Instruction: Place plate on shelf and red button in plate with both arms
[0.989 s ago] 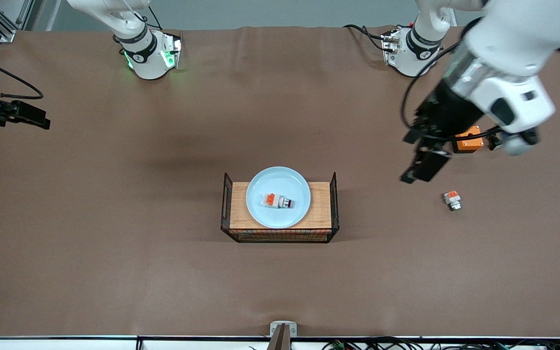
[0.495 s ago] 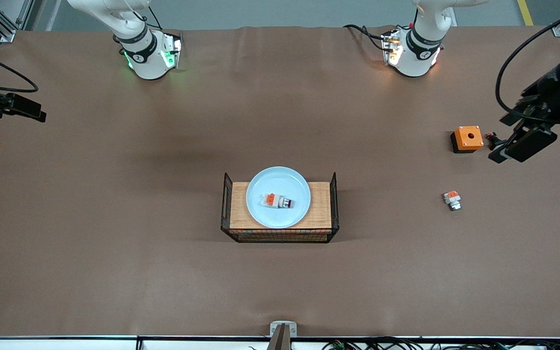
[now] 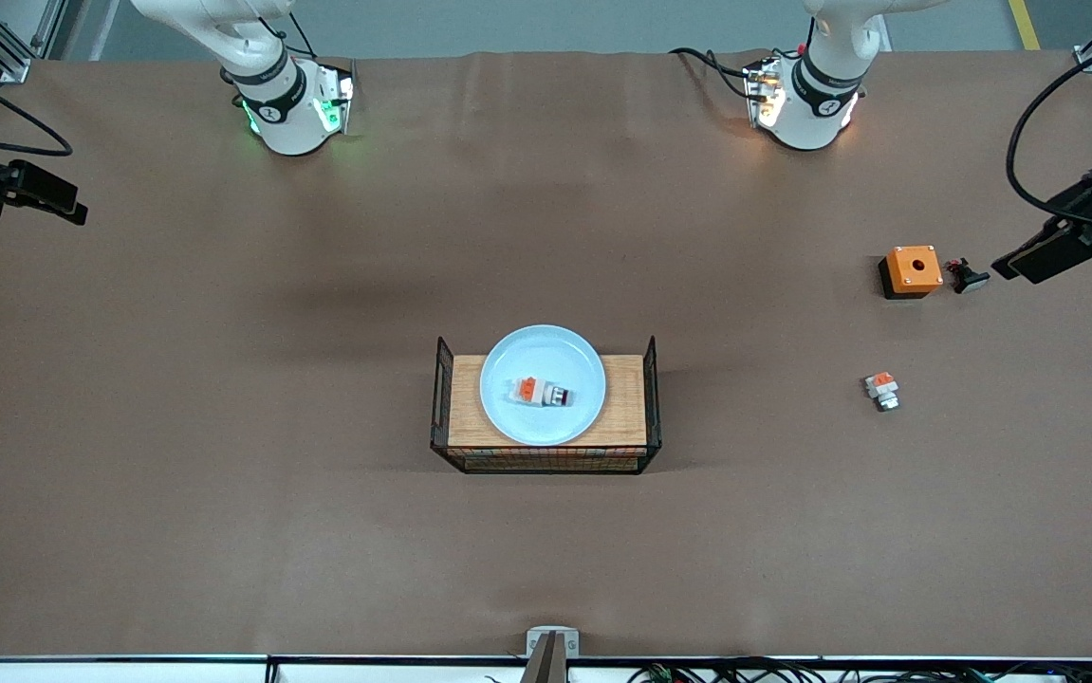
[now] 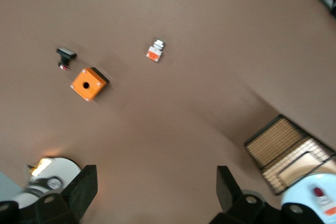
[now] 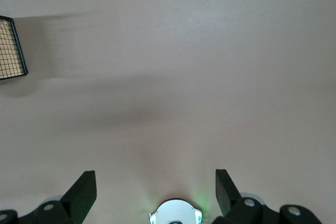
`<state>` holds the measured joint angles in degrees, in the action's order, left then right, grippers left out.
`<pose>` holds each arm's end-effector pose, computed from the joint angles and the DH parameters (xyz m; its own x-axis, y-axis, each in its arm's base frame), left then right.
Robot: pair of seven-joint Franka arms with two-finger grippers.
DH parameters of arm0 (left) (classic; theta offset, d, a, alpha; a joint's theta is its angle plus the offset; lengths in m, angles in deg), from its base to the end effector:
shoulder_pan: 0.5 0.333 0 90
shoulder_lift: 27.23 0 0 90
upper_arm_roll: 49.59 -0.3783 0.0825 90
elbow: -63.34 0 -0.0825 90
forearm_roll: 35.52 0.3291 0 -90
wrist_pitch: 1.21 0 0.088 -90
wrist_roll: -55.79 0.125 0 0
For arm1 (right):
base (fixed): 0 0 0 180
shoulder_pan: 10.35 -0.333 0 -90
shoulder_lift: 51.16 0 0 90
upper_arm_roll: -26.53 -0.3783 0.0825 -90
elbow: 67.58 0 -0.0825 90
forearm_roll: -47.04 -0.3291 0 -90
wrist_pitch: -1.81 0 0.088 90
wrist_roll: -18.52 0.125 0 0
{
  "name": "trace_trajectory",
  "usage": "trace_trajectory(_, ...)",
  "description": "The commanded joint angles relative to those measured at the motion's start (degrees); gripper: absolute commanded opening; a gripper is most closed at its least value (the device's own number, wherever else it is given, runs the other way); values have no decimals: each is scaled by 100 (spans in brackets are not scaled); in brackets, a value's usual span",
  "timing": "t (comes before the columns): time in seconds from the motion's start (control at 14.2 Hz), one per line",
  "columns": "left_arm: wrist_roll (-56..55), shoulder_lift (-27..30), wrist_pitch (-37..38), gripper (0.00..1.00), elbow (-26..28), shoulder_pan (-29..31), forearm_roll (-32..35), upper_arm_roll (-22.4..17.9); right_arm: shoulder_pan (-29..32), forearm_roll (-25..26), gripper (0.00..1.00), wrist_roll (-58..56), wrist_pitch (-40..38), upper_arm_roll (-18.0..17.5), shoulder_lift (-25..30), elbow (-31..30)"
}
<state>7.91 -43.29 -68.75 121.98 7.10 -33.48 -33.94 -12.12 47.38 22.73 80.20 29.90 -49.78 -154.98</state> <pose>0.5473 -0.0380 0.7092 0.7502 0.6525 -0.1073 0.6504 -0.7573 -0.0584 0.4664 -0.0143 0.6827 0.9860 -0.1020 -0.1321 -0.1010 -0.9948 0.0142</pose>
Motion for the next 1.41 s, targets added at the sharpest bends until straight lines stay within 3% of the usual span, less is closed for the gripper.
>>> trace_trajectory(0.0, 1023, 138, 48, 100, 348, 338, 42, 97, 89, -34, 100, 72, 291, -73, 406, -497)
trace_trajectory(0.21, 1807, 129, -48, 100, 525, 479, 16, 106, 98, -95, 100, 63, 483, -73, 433, -497)
trace_trajectory(0.49, 1862, 59, -260, 100, 560, 602, -28, 106, 141, -139, 100, -34, 669, -73, 433, -497)
trace_trajectory(0.71, 2010, 286, -812, 100, 1173, 664, -10, 115, 159, -139, 100, -217, 748, -64, 451, -506)
trace_trajectory(0.92, 3245, 813, -1602, 100, 2166, 900, -63, 114, 265, -148, 100, -456, 748, -56, 451, -515)
trace_trajectory(1.06, 4090, 850, -1745, 100, 2274, 981, -230, 106, 256, -148, 100, -456, 748, -55, 477, -532)
trace_trajectory(1.34, 4217, 867, -1929, 100, 2370, 972, -230, 123, 247, -148, 100, -456, 1001, -64, 704, -891)
